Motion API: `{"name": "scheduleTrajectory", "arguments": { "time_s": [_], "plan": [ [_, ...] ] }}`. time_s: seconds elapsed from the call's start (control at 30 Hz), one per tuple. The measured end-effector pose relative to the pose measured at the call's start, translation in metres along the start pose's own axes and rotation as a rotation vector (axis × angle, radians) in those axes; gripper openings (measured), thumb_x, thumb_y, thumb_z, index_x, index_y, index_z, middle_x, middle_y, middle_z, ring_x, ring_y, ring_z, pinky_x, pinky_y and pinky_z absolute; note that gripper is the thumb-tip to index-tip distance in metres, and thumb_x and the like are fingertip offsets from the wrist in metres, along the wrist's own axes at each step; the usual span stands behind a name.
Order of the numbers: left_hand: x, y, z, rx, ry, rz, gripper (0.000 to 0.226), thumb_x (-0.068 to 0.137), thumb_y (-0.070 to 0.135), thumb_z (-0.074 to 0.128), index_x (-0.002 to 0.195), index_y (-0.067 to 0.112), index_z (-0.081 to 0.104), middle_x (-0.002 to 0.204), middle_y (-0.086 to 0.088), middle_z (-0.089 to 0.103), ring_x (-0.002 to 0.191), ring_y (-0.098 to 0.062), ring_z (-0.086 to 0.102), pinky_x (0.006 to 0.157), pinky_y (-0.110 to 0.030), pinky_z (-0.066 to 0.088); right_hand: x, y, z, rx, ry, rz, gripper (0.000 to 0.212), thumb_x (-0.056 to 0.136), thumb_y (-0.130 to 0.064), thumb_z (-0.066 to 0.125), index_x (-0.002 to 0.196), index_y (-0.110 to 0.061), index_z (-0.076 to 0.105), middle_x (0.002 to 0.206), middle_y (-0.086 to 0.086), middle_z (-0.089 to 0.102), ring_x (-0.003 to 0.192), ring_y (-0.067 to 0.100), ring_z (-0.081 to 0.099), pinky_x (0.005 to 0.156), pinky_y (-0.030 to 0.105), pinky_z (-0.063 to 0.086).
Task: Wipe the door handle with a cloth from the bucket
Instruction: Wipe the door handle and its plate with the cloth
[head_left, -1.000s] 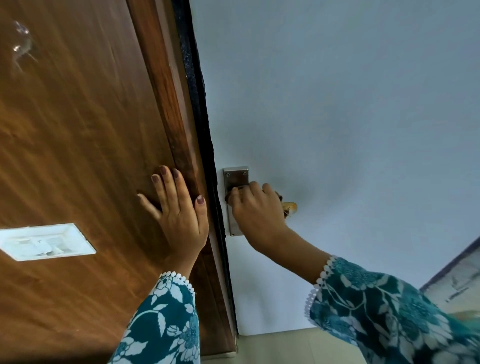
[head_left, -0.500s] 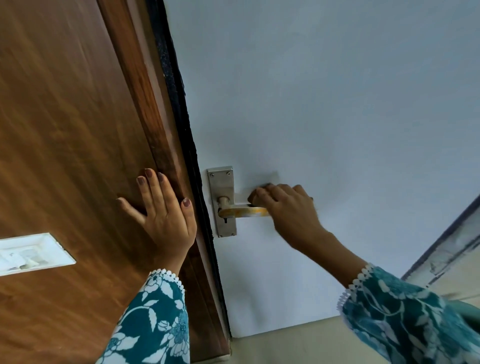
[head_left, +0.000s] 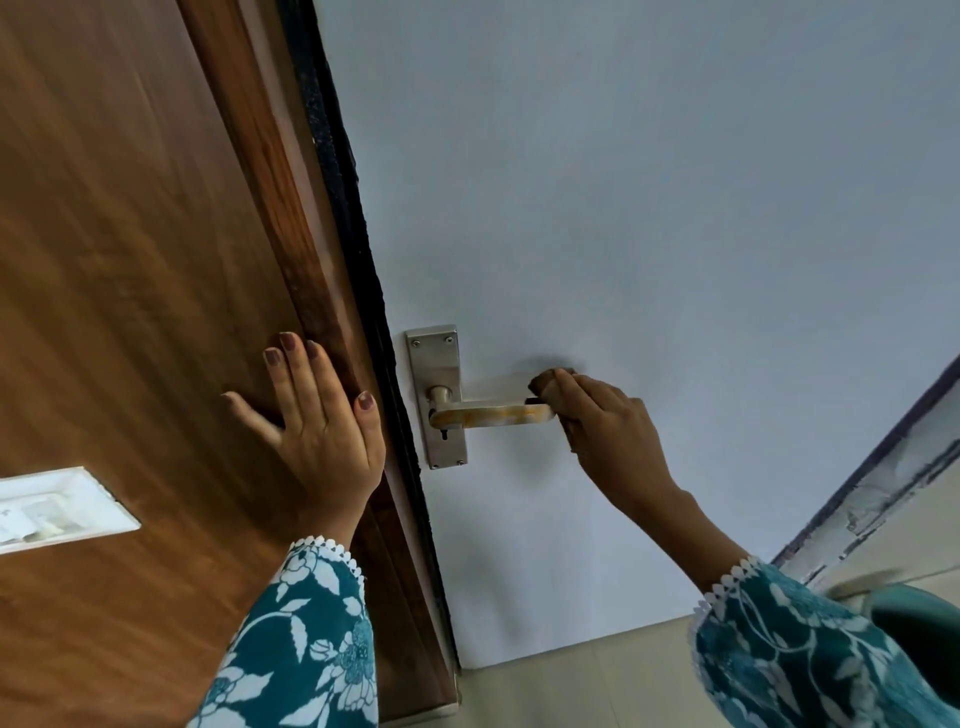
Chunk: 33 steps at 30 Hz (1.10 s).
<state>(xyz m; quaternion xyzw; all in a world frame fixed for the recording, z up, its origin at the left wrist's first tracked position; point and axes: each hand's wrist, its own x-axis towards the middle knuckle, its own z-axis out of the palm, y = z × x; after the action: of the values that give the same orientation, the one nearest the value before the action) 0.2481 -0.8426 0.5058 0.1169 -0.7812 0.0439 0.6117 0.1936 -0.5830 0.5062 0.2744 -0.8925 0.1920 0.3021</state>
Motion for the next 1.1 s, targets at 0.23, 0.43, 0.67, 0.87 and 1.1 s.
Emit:
{"name": "scheduleTrajectory", "arguments": {
  "time_s": [0.23, 0.43, 0.67, 0.87, 1.1],
  "plan": [
    [0.000, 0.000, 0.000, -0.003, 0.000, 0.001, 0.058, 0.099, 0.031, 0.024, 0.149, 0.003, 0.018, 0.151, -0.018, 0.028, 0.148, -0.020, 0.003, 0.114, -0.055, -0.007, 0.002, -0.021, 0.006, -0.055, 0.110, -0.037, 0.052, 0.072, 0.009, 0.067, 0.121, -0.006, 0.061, 0.118, 0.013, 0.066, 0.105, 0.031, 0.063, 0.075, 0.036, 0.048],
    [0.000, 0.000, -0.002, 0.010, -0.014, 0.025, 0.058, 0.099, 0.029, 0.024, 0.150, 0.002, 0.013, 0.151, -0.020, 0.029, 0.148, -0.022, 0.001, 0.113, -0.056, -0.007, -0.017, -0.022, -0.004, 0.849, -0.039, 0.548, 0.050, 0.085, 0.003, 0.046, 0.116, -0.035, 0.060, 0.069, 0.005, 0.066, 0.056, 0.024, 0.064, 0.048, 0.030, 0.052],
    [0.000, 0.002, -0.003, 0.024, -0.013, 0.027, 0.057, 0.099, 0.028, 0.024, 0.146, -0.004, 0.021, 0.149, -0.024, 0.031, 0.148, -0.023, 0.002, 0.106, -0.067, 0.006, -0.014, -0.030, -0.006, 1.031, 0.043, 0.741, 0.048, 0.086, -0.001, 0.052, 0.119, -0.034, 0.060, 0.065, 0.010, 0.067, 0.053, 0.025, 0.067, 0.040, 0.023, 0.046],
    [-0.001, -0.001, -0.001, 0.049, 0.007, 0.040, 0.058, 0.100, 0.030, 0.022, 0.148, -0.002, 0.020, 0.150, -0.021, 0.026, 0.148, -0.022, 0.002, 0.113, -0.058, -0.004, -0.027, -0.049, 0.014, 1.330, 0.006, 0.973, 0.033, 0.089, -0.004, 0.055, 0.120, -0.013, 0.061, 0.092, 0.018, 0.069, 0.068, 0.027, 0.069, 0.047, 0.040, 0.055],
    [-0.001, 0.000, 0.001, 0.041, 0.007, 0.056, 0.058, 0.099, 0.029, 0.025, 0.148, -0.002, 0.019, 0.150, -0.022, 0.027, 0.148, -0.024, 0.002, 0.113, -0.057, -0.007, -0.023, -0.029, -0.001, 1.357, 0.034, 0.968, 0.044, 0.088, -0.001, 0.056, 0.127, -0.020, 0.057, 0.097, 0.018, 0.068, 0.066, 0.031, 0.064, 0.046, 0.038, 0.053]
  ]
}}
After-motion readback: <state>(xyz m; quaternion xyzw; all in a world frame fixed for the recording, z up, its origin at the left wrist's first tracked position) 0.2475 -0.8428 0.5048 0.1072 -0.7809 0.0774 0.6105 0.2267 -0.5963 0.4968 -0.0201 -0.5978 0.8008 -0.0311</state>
